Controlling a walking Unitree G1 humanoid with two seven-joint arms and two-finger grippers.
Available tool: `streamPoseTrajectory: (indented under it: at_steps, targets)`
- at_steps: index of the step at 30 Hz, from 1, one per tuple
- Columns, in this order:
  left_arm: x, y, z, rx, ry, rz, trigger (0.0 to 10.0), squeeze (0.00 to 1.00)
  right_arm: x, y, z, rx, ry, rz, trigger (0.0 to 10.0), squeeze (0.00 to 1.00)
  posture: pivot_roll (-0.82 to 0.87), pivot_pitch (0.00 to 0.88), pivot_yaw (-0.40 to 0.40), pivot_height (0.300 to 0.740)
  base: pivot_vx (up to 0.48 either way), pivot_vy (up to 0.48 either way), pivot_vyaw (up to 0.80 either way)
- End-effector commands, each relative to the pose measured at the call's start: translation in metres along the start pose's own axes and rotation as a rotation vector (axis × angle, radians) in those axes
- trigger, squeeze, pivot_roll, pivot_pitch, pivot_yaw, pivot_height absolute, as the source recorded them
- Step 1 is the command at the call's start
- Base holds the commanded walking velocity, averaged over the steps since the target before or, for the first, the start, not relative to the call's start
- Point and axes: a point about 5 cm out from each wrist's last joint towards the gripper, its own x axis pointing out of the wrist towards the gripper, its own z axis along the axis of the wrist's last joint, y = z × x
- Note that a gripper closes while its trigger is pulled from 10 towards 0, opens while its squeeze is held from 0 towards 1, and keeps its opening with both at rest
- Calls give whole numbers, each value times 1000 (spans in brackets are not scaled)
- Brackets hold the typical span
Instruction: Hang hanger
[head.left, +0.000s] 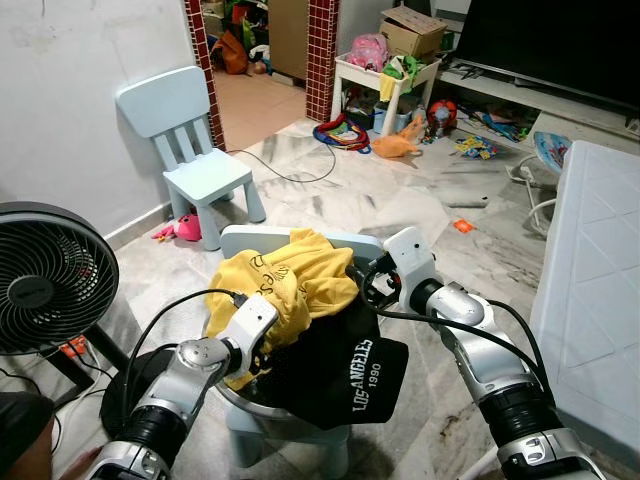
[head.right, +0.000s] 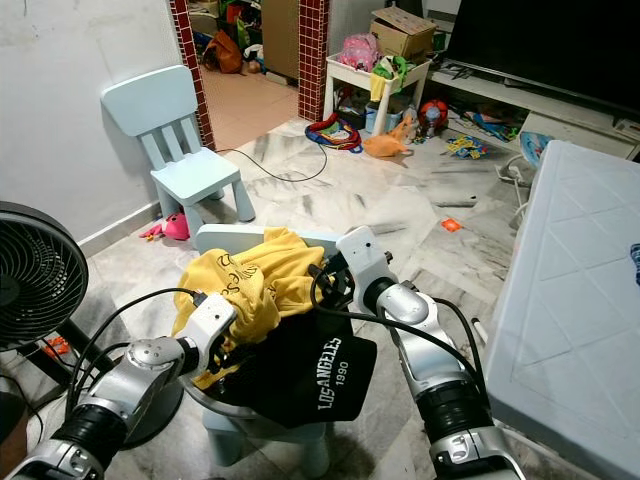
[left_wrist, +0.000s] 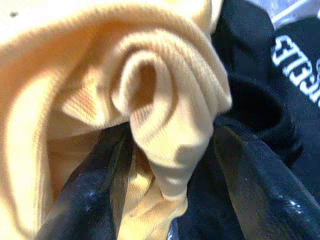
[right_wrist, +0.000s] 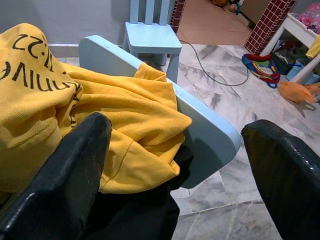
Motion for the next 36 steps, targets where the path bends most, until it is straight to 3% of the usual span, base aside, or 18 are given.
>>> streamPoseTrajectory:
  at_steps: [1,6,13,14,18,20,25,28,31,32,33,34,35,36]
  targets:
    - [0,4,4,-14,-8,19,0,0,0,-3,4,-1,-14,-8,10000,0,-11,14,-22,740,0,0,0]
    - [3,2,6,-68,-34,33,0,0,0,-3,4,-3,-16,-8,10000,0,-13,10,-22,740,0,0,0]
    - [9,-10,14,-227,-89,-14,0,0,-1,-3,4,-6,-13,0,10000,0,-16,12,-25,740,0,0,0]
    - [12,-17,18,-314,-114,-30,0,0,-1,-3,3,-8,-12,5,10000,0,-17,13,-25,740,0,0,0]
    - [15,-22,21,-368,-130,-39,0,0,-1,-3,3,-8,-11,7,10000,0,-17,13,-24,740,0,0,0]
    - [19,-30,26,-462,-155,-45,0,0,-1,-2,3,-10,-10,10,10000,0,-18,14,-24,740,0,0,0]
    - [25,-35,37,-674,-221,-19,0,0,-2,-2,3,-13,-10,11,10000,0,-20,14,-23,740,0,0,0]
    - [26,-36,37,-687,-213,-13,0,0,-1,-2,3,-14,-11,12,10000,0,-21,13,-23,740,0,0,0]
    - [27,-42,32,-588,-157,-14,118,0,-1,-2,3,-15,-12,13,10000,0,-20,14,-23,740,0,0,0]
    - [26,-44,29,-558,-138,-22,3765,0,-1,-2,3,-15,-12,13,10000,0,-20,14,-23,740,0,0,0]
    - [26,-45,28,-539,-126,-27,3765,0,-1,-2,3,-15,-12,13,10000,0,-19,15,-22,740,0,0,0]
    - [24,-46,25,-483,-101,-22,10000,0,-1,-2,3,-16,-12,13,10000,0,-19,15,-22,740,0,0,0]
    - [23,-46,23,-440,-83,-23,10000,0,-1,-2,3,-16,-12,12,10000,0,-17,15,-22,740,0,0,0]
    - [21,-46,21,-392,-62,-23,10000,553,-1,-2,3,-15,-11,12,10000,0,-17,15,-22,740,0,0,0]
